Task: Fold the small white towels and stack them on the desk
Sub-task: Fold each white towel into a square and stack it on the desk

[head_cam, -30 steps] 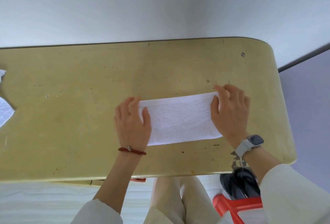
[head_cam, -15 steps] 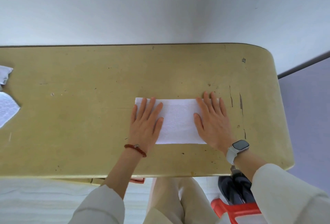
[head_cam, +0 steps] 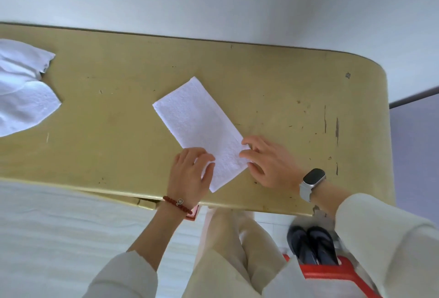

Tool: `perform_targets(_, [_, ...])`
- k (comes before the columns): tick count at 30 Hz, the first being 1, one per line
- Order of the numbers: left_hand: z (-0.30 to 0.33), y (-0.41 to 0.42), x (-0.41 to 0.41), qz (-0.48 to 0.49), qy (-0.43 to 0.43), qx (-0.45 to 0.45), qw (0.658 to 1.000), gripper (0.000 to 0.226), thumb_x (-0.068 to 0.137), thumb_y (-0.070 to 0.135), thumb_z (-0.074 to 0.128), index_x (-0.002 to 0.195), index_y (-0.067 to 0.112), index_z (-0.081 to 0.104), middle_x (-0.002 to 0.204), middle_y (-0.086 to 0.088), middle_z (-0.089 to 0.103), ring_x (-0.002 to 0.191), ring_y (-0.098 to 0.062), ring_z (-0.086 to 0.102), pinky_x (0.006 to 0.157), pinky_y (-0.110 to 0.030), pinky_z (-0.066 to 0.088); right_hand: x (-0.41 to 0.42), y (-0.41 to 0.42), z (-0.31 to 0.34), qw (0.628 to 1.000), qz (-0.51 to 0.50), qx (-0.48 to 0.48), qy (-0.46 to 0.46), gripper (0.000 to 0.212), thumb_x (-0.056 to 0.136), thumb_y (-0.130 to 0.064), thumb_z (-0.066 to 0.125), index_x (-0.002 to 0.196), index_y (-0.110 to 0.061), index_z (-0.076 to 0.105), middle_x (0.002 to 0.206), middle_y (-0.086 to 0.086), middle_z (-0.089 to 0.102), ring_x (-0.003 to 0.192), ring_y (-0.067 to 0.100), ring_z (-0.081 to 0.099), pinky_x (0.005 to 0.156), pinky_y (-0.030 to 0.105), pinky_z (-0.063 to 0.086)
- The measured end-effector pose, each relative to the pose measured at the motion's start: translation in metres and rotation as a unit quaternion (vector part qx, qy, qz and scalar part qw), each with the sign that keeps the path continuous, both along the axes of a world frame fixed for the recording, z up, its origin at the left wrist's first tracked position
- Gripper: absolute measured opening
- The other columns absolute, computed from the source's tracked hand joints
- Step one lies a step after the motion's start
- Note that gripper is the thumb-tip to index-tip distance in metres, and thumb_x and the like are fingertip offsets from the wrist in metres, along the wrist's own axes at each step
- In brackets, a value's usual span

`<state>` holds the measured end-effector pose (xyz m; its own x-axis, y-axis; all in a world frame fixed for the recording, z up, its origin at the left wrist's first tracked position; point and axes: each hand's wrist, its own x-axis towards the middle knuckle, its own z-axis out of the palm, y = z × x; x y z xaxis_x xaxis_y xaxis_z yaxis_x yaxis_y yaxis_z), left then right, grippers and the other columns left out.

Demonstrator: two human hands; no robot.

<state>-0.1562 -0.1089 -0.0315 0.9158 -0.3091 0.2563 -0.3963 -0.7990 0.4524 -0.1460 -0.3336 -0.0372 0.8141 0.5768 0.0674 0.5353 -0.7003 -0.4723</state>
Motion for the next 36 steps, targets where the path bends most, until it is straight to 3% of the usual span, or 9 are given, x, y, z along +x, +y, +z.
perform_targets(7, [-0.021, -0.001, -0.036, -0.010, 0.034, -0.018, 0.999, 0.020, 0.073, 0.034, 0.062, 0.082, 0.021, 0.050, 0.095, 0.003, 0.053, 0.089, -0.020, 0.048, 0.078, -0.030, 0.037, 0.003, -0.013, -0.011, 0.985, 0.101, -0.081, -0.111, 0.011, 0.076, 0.000, 0.053, 0.076, -0.007, 0.060, 0.084, 0.004, 0.059, 0.060, 0.025, 0.052, 0.047, 0.031, 0.041])
perform_targets(13, [-0.019, -0.015, -0.041, 0.043, 0.043, 0.016, 0.998, 0.030, 0.069, 0.043, 0.060, 0.081, 0.019, 0.046, 0.093, -0.003, 0.053, 0.088, -0.021, 0.043, 0.080, -0.029, 0.032, 0.011, 0.007, -0.001, 0.964, 0.102, -0.157, -0.187, 0.021, 0.065, 0.006, 0.040, 0.056, -0.010, 0.049, 0.060, 0.004, 0.050, 0.043, 0.018, 0.039, 0.040, 0.025, 0.024])
perform_targets(19, [-0.009, -0.022, -0.035, 0.092, 0.051, 0.045, 0.993, 0.023, 0.070, 0.035, 0.055, 0.086, 0.018, 0.049, 0.093, -0.007, 0.059, 0.085, -0.020, 0.044, 0.078, -0.029, 0.032, 0.009, 0.017, 0.015, 0.996, -0.026, -0.059, -0.058, 0.024, 0.060, 0.007, 0.063, 0.070, -0.006, 0.046, 0.068, 0.009, 0.056, 0.036, 0.020, 0.036, 0.034, 0.020, 0.020])
perform_targets(22, [-0.004, -0.014, -0.032, 0.076, 0.065, 0.013, 0.995, 0.018, 0.073, 0.021, 0.049, 0.085, 0.014, 0.062, 0.090, -0.005, 0.066, 0.084, -0.019, 0.050, 0.078, -0.026, 0.035, 0.006, 0.014, 0.024, 0.999, -0.030, -0.012, -0.033, 0.008, 0.077, -0.009, 0.038, 0.083, -0.012, 0.038, 0.077, 0.007, 0.059, 0.045, 0.015, 0.036, 0.038, 0.020, 0.023])
perform_targets(24, [0.012, -0.010, -0.030, 0.085, 0.127, -0.050, 0.987, 0.023, 0.080, 0.022, 0.048, 0.085, 0.011, 0.068, 0.082, -0.001, 0.069, 0.077, -0.017, 0.057, 0.073, -0.019, 0.037, 0.005, 0.010, 0.027, 1.000, -0.020, -0.008, -0.014, 0.016, 0.078, -0.011, 0.032, 0.090, -0.011, 0.043, 0.085, 0.007, 0.061, 0.062, 0.017, 0.051, 0.042, 0.020, 0.032])
perform_targets(27, [0.036, -0.003, -0.023, 0.151, 0.273, -0.146, 0.939, 0.013, 0.088, 0.023, 0.057, 0.087, 0.018, 0.069, 0.072, 0.007, 0.065, 0.063, -0.002, 0.055, 0.061, -0.009, 0.037, 0.008, 0.008, 0.033, 0.999, -0.042, -0.002, 0.024, 0.018, 0.081, -0.011, 0.039, 0.091, -0.008, 0.055, 0.088, 0.005, 0.060, 0.077, 0.019, 0.054, 0.049, 0.024, 0.040])
perform_targets(30, [0.050, 0.006, -0.012, 0.195, 0.331, -0.259, 0.886, 0.016, 0.085, 0.017, 0.064, 0.071, 0.026, 0.063, 0.061, 0.013, 0.062, 0.057, 0.005, 0.053, 0.057, -0.006, 0.039, 0.019, 0.012, 0.048, 0.993, -0.112, 0.024, 0.031, 0.021, 0.082, -0.025, 0.044, 0.079, -0.010, 0.058, 0.076, -0.003, 0.056, 0.075, 0.011, 0.044, 0.052, 0.026, 0.037])
perform_targets(34, [0.059, 0.012, 0.008, 0.234, 0.317, -0.331, 0.858, 0.022, 0.089, 0.016, 0.058, 0.067, 0.017, 0.056, 0.059, -0.001, 0.049, 0.050, -0.001, 0.040, 0.051, -0.011, 0.035, 0.047, 0.037, 0.070, 0.959, -0.187, 0.139, 0.161, 0.017, 0.090, -0.017, 0.049, 0.089, -0.002, 0.057, 0.084, 0.005, 0.060, 0.073, 0.016, 0.047, 0.065, 0.031, 0.039])
perform_targets(36, [0.053, 0.015, 0.022, 0.262, 0.289, -0.343, 0.854, 0.025, 0.093, 0.018, 0.050, 0.069, 0.014, 0.049, 0.065, -0.006, 0.045, 0.060, -0.011, 0.042, 0.059, -0.030, 0.045, 0.063, 0.051, 0.071, 0.944, -0.214, 0.148, 0.202, 0.014, 0.093, -0.017, 0.046, 0.093, -0.004, 0.053, 0.081, 0.004, 0.058, 0.070, 0.020, 0.049, 0.064, 0.033, 0.038])
